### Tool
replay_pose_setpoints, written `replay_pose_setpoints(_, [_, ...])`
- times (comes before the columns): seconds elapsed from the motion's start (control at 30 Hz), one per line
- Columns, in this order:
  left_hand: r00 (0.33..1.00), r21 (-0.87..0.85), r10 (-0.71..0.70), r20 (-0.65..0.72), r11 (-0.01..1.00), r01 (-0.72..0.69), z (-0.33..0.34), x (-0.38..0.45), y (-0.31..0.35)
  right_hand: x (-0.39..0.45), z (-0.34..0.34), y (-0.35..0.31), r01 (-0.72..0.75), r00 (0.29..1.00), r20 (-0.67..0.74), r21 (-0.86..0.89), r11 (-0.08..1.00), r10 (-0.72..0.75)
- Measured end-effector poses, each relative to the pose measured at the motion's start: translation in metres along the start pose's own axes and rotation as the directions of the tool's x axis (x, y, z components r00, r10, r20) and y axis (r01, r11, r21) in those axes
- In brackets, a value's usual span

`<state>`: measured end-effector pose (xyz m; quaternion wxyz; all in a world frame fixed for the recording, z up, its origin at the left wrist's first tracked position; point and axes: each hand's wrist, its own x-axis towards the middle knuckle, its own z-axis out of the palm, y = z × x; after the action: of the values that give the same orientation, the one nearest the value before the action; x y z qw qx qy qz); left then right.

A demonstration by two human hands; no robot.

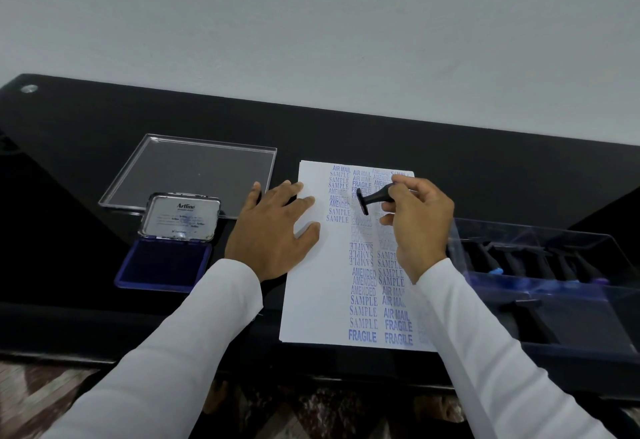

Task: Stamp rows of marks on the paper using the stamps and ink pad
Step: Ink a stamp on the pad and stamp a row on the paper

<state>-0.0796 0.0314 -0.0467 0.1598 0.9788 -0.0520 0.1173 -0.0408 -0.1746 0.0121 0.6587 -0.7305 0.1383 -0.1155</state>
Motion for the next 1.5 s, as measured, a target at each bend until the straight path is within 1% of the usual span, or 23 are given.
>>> replay_pose_setpoints(0.33, [1.000,-0.009,0.006,-0.019,1.000,-0.006,0.000,-0.001,0.001,0.000,0.000,0.002,-0.007,1.000,0.010,0.013,1.000,0.007])
replay_pose_setpoints(0.87, [1.000,0.007,-0.002,0.011,1.000,0.002,-0.001,0.001,0.001,0.000,-0.001,0.000,0.010,0.999,0.035,-0.020,1.000,-0.009])
replay_pose_setpoints(0.93, [1.000,0.006,-0.003,-0.006,1.000,0.003,-0.002,0.001,0.002,-0.001,-0.001,0.000,0.017,0.999,0.042,-0.028,0.999,-0.016])
replay_pose_setpoints(1.03, [0.997,0.003,-0.009,-0.072,1.000,0.009,-0.007,-0.002,0.004,-0.002,0.000,-0.001,0.023,0.998,0.056,-0.019,1.000,-0.021])
replay_pose_setpoints(1.23, [0.994,-0.003,-0.039,-0.099,0.999,0.039,-0.029,-0.014,-0.002,-0.016,0.011,-0.009,0.044,0.991,0.129,0.006,0.999,-0.044])
replay_pose_setpoints(1.5, [0.986,-0.035,-0.123,-0.117,0.992,0.120,-0.071,-0.059,-0.027,-0.058,0.046,-0.020,0.115,0.962,0.253,-0.032,0.993,-0.103])
